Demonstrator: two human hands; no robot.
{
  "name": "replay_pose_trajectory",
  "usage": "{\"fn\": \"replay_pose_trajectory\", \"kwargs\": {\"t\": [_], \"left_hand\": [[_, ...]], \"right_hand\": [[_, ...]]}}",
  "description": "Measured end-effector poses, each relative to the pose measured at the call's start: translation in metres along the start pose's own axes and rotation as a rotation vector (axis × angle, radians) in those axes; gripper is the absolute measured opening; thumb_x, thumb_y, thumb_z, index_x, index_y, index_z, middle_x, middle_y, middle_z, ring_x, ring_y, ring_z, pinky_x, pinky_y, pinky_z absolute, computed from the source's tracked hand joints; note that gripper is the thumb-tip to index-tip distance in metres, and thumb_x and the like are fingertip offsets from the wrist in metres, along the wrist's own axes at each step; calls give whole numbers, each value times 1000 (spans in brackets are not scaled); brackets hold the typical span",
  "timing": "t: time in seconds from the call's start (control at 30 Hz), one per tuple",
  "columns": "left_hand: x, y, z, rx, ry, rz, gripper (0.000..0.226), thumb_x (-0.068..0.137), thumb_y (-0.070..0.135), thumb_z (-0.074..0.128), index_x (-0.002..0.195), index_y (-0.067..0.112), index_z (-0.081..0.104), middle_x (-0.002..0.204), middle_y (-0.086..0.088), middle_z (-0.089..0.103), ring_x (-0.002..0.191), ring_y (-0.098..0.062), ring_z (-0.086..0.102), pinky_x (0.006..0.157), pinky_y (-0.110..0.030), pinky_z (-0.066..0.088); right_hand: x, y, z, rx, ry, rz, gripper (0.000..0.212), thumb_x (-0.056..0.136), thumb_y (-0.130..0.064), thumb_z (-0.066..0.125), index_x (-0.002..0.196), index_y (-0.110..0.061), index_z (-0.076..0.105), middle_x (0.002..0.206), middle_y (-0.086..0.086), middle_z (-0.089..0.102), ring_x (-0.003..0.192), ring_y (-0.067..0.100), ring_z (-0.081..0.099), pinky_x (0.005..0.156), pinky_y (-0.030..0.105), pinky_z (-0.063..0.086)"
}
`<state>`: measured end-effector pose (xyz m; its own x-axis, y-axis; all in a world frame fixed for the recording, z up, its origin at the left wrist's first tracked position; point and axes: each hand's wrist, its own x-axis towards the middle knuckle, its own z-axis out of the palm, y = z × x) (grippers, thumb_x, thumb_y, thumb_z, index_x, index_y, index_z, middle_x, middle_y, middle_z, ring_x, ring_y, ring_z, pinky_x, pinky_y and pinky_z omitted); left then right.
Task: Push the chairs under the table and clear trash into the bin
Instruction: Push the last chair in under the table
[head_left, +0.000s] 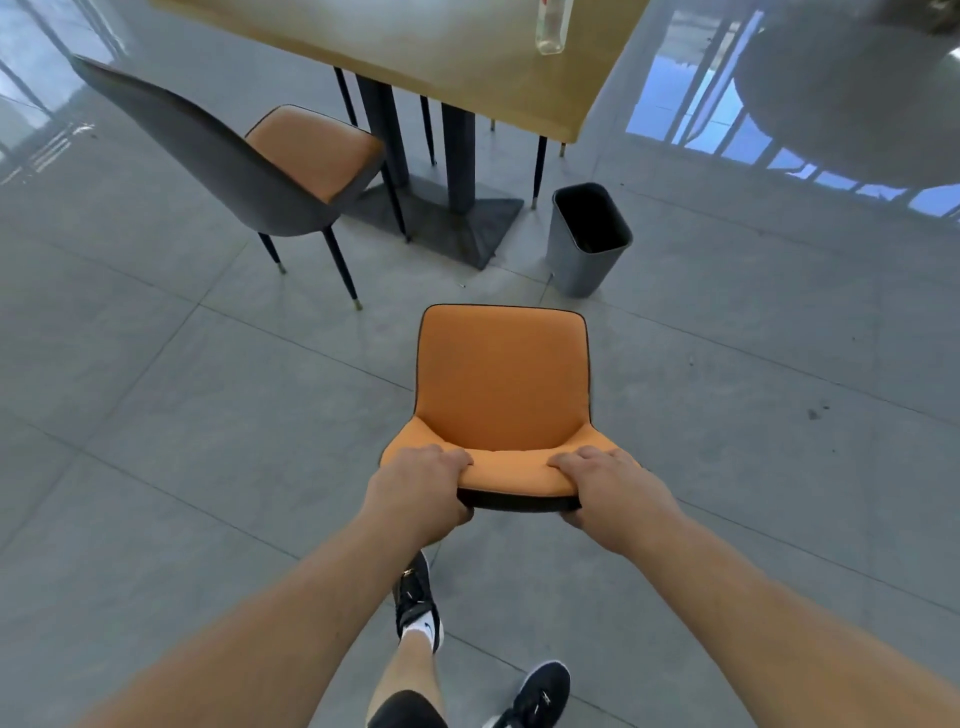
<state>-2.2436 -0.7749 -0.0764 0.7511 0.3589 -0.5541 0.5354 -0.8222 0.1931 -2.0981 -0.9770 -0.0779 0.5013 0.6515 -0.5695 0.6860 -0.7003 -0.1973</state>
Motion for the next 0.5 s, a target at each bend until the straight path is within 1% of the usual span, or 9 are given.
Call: {"fn": "replay_pose_trajectory", "kwargs": {"t": [0.2, 0.33, 0.5], "left_hand": [[29, -44, -34, -8, 7, -17, 49, 87, 47, 70, 133, 42, 56, 120, 8, 63, 111, -20, 56, 90, -44, 56], [56, -84, -65, 1, 5, -5, 43, 88, 43, 71, 129, 41, 58, 116, 9, 63, 108, -18, 56, 90, -41, 56], [88, -128, -100, 40, -5, 34, 43, 91, 41, 70, 132, 40, 57, 117, 8, 62, 106, -17, 56, 92, -39, 56]], "right_hand": [[43, -41, -23, 4, 37, -9, 51, 95, -44, 63, 143, -40, 45, 135, -6, 55, 121, 26, 49, 95, 48, 53], [79, -75, -43, 13, 50, -15, 53, 95, -45, 64, 144, -38, 46, 135, -5, 56, 120, 27, 51, 96, 48, 53], [118, -113, -64, 37, 63, 24, 55, 94, -45, 65, 145, -39, 44, 135, -7, 55, 120, 25, 50, 94, 47, 53]]}}
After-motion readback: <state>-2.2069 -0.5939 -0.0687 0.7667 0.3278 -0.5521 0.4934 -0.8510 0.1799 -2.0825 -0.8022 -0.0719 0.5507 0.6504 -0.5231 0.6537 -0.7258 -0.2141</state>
